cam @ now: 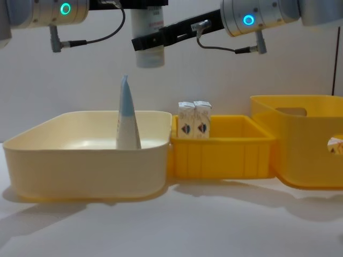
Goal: Bimanual collaborative sorting of washing and personal care products
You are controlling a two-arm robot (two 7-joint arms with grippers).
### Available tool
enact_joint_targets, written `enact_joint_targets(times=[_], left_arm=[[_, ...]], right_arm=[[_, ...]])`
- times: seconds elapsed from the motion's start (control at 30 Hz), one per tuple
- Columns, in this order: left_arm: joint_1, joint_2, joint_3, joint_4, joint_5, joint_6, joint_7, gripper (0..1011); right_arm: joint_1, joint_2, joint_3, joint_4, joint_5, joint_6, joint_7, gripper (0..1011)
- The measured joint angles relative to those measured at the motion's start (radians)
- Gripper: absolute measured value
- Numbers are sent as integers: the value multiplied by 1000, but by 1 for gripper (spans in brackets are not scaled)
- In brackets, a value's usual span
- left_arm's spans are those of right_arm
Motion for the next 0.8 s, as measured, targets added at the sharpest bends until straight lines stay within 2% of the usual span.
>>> enact_joint_targets(times=[0.1, 0.43, 0.8], left_arm=[[0, 0, 0, 0, 0, 0, 0, 758], [0, 0, 0, 0, 0, 0, 0, 1003], [0, 0, 0, 0, 0, 0, 0, 1003]], right_arm=[[0, 0, 0, 0, 0, 0, 0, 640], [-4, 9, 9, -10, 6, -1, -20, 640], [-19, 51, 42, -56, 13, 24, -90, 641]])
